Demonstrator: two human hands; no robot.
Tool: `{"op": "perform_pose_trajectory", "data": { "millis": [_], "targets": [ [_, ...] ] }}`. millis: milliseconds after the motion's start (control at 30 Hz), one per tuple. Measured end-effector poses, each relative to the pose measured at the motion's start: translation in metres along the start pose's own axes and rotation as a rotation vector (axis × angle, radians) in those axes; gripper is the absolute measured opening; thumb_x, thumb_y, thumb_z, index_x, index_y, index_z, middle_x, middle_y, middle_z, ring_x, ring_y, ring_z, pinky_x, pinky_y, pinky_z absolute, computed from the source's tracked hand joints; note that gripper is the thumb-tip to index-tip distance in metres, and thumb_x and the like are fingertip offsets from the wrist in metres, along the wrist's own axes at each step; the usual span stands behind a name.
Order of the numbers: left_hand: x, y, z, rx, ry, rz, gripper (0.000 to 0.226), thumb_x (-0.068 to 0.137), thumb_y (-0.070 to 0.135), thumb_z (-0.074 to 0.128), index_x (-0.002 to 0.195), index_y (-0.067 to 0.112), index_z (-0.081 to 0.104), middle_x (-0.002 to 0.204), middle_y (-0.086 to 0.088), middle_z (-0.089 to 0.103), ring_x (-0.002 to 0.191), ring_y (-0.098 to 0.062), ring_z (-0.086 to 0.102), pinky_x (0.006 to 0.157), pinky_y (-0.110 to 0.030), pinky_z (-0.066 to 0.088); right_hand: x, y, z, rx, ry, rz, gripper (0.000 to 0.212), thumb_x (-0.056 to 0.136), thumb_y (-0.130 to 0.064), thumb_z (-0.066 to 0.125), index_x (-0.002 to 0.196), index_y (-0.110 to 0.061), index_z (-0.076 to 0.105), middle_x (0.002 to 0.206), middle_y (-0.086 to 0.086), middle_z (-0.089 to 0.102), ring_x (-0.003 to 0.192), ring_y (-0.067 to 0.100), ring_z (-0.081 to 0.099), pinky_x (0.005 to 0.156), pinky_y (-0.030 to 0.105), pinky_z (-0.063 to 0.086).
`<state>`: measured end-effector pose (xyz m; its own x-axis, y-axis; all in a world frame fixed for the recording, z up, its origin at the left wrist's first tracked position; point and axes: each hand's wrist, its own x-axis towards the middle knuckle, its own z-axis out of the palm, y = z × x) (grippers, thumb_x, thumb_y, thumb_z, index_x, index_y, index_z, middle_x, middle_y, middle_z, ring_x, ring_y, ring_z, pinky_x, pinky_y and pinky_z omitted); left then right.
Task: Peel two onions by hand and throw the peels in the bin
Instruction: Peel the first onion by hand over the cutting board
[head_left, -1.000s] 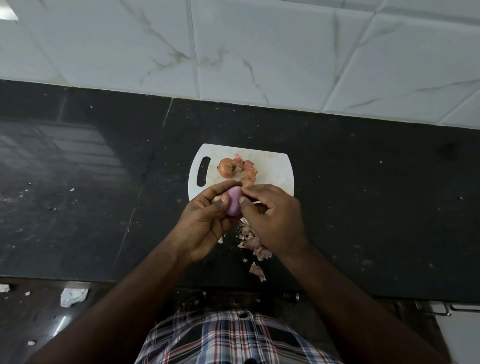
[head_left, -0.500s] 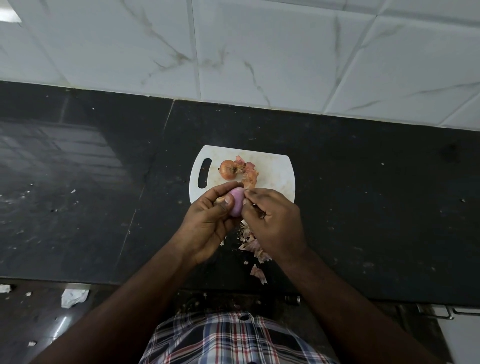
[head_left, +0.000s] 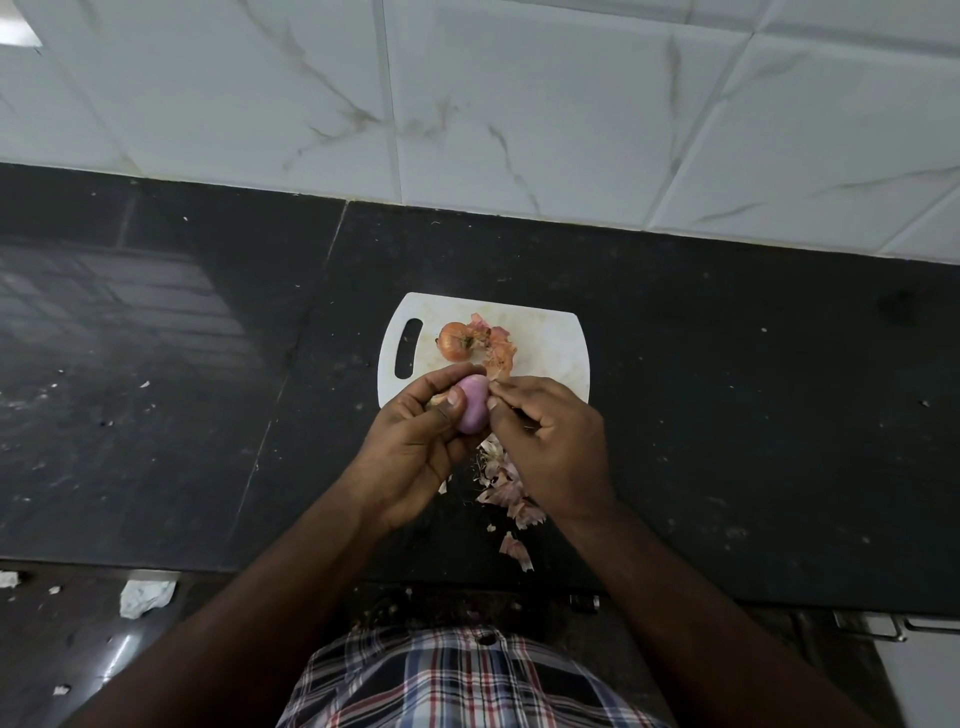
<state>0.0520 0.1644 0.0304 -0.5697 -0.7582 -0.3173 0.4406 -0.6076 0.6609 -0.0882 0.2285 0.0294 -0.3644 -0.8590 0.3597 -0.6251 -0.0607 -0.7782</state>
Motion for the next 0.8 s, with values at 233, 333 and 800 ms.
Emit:
{"op": "perform_pose_trajectory", "data": {
  "millis": [233, 333, 800],
  "targets": [
    [0.002, -0.001, -0.006, -0.066, 0.02, -0.036, 0.035, 0.09, 0.013, 0.057, 0.124, 0.004, 0.062, 0.119, -0.016, 0.07, 0.105, -0.028, 0.07, 0.089, -0.039, 0.06, 0.007, 0.004, 0.001, 0.25, 0.005, 0.331, 0.021, 0.092, -0.019, 0.067, 0.111, -0.017, 0.075, 0.106, -0.005, 0.075, 0.096, 0.008, 0.071, 0.085, 0.04, 0.06],
    [0.003, -0.002, -0.007, -0.083, 0.023, -0.032, 0.036, 0.089, 0.013, 0.057, 0.124, 0.003, 0.06, 0.118, -0.018, 0.07, 0.103, -0.028, 0.07, 0.089, -0.04, 0.06, 0.002, 0.002, 0.0, 0.23, -0.07, 0.305, 0.023, 0.088, -0.02, 0.073, 0.111, -0.017, 0.075, 0.105, -0.007, 0.074, 0.098, 0.003, 0.069, 0.088, 0.029, 0.057],
    [0.004, 0.001, -0.009, 0.054, -0.033, 0.019, 0.042, 0.084, 0.007, 0.067, 0.124, 0.001, 0.06, 0.119, -0.017, 0.07, 0.106, -0.027, 0.069, 0.084, -0.034, 0.06, 0.006, -0.004, -0.003, 0.086, -0.033, 0.096, 0.019, 0.085, -0.007, 0.071, 0.099, -0.018, 0.077, 0.095, -0.005, 0.074, 0.091, 0.004, 0.069, 0.08, 0.024, 0.057]
  ]
}}
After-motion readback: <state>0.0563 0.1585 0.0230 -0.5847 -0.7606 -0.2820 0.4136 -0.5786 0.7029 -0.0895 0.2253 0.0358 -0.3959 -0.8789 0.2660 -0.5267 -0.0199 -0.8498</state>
